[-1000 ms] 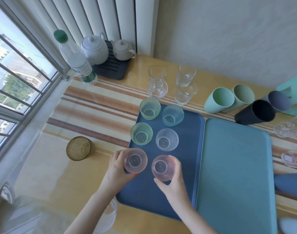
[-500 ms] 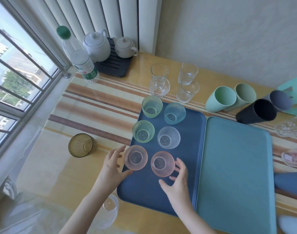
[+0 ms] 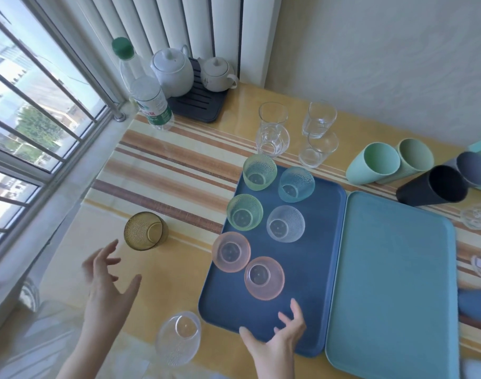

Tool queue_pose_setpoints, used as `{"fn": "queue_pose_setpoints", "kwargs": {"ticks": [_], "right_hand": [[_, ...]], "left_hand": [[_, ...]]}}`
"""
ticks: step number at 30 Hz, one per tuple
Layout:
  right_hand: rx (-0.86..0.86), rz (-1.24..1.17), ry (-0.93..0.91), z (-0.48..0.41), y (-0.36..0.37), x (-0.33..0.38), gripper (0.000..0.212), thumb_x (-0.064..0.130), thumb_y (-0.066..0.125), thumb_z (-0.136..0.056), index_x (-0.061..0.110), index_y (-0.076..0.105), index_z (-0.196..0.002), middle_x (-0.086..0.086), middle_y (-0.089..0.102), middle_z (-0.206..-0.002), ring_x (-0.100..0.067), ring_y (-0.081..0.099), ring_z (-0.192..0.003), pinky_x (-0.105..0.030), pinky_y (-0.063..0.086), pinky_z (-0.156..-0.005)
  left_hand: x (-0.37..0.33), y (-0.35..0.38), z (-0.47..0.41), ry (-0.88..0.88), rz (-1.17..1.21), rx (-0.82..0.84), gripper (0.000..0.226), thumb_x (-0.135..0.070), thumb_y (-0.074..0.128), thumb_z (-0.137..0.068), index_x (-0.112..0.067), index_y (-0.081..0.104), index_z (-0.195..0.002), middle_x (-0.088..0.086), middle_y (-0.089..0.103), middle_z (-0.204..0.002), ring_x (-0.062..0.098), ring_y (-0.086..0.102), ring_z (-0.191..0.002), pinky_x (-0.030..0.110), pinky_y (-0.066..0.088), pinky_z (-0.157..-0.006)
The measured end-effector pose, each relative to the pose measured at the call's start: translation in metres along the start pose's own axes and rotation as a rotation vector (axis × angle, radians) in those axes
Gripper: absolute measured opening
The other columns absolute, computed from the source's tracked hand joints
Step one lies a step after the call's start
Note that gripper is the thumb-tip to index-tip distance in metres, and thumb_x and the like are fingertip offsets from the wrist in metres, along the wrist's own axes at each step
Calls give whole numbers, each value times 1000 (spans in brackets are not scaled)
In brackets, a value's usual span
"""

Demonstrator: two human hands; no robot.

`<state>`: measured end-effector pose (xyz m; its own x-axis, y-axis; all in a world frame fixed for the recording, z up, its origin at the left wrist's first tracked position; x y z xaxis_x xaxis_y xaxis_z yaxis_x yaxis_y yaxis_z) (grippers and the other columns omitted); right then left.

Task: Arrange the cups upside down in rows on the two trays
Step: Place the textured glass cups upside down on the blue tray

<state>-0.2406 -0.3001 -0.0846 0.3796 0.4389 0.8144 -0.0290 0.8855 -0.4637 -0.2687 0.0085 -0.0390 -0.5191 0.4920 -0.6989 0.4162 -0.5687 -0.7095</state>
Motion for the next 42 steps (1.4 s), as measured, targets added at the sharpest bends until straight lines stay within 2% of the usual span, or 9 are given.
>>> {"fn": "queue_pose_setpoints", "kwargs": {"ticks": [4, 8, 14, 18, 23, 30, 34, 38, 42], "right_hand": [[104, -53, -80, -23, 5, 19, 112, 8, 89, -50, 28, 20, -136, 9, 27, -135, -11, 37, -120, -26, 32, -98], [114, -45, -168, -41, 9, 38, 102, 13, 87, -57, 27, 25, -136, 16, 31, -137, -7, 32, -130, -21, 29, -104], [116, -21, -222, -62, 2, 49, 83, 11, 83, -63, 41, 36, -124, 29, 41, -125, -3, 40, -120, -7, 32, -94], [90, -38, -189, -74, -7, 49, 84, 10, 82, -64, 50, 32, -118, 37, 40, -119, -3, 42, -117, -7, 33, -91], [147, -24, -159, -79, -8, 45, 82, 12, 82, -64, 43, 34, -122, 16, 46, -127, -9, 44, -120, -25, 36, -98], [160, -28, -56, -70, -13, 28, 95, 9, 84, -62, 27, 26, -135, 9, 37, -135, -12, 44, -119, -29, 37, -101], [66, 51, -14, -31, -25, 13, 102, -4, 80, -57, 50, 25, -123, 7, 37, -127, -6, 45, -108, -26, 41, -93], [464, 156, 50, 30, 17, 10, 88, 25, 66, -48, 69, 29, -115, 27, 34, -129, 19, 32, -115, -23, 39, -98], [757, 111, -124, 49, 59, 45, 73, 36, 55, -72, 45, 20, -136, 30, 13, -147, 21, 10, -129, -11, 12, -109]], "left_hand": [[-4, 10, -6, -12, 34, -28, 96, 11, 72, -66, -42, 23, -130, -24, 26, -118, -10, 40, -103, -4, 31, -79], [-2, 16, -13, -43, 47, -29, 95, 10, 73, -66, -35, 21, -131, -3, 24, -123, -13, 39, -99, -2, 31, -79], [4, 18, -26, -159, 100, 38, 98, 3, 78, -66, -18, 21, -142, 13, 25, -139, 24, 42, -119, 34, 37, -94], [11, 28, -35, -237, 229, 157, 101, -7, 83, -64, -25, 21, -142, 1, 30, -143, 18, 40, -123, 35, 35, -99], [19, 38, -41, -339, 265, 232, 114, -54, 76, -34, -32, 27, -135, -12, 43, -128, 16, 47, -120, 46, 39, -102], [25, 42, -44, -366, 355, 212, 110, -50, 81, -35, -27, 34, -132, -2, 49, -129, 18, 50, -118, 32, 39, -95], [18, 44, -47, -311, 367, 185, 91, -24, 89, -53, -26, 38, -128, -3, 51, -119, 14, 51, -113, 30, 38, -94], [16, 44, -52, -275, 378, 146, 73, -8, 85, -60, -43, 45, -110, -14, 56, -110, 5, 56, -104, 29, 42, -92], [16, 42, -51, -266, 385, 148, 73, -9, 86, -58, -43, 45, -108, -14, 57, -109, -2, 57, -101, 29, 43, -92]]}}
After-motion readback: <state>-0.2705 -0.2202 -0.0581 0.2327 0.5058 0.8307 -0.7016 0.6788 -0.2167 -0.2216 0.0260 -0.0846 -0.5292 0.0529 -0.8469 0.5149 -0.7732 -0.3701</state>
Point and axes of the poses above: each hand's wrist, its own z-axis away from the middle knuckle, its own y-axis out of the palm, x = y × z, the point moved 5 cm from there along -z, towards the middle knuckle
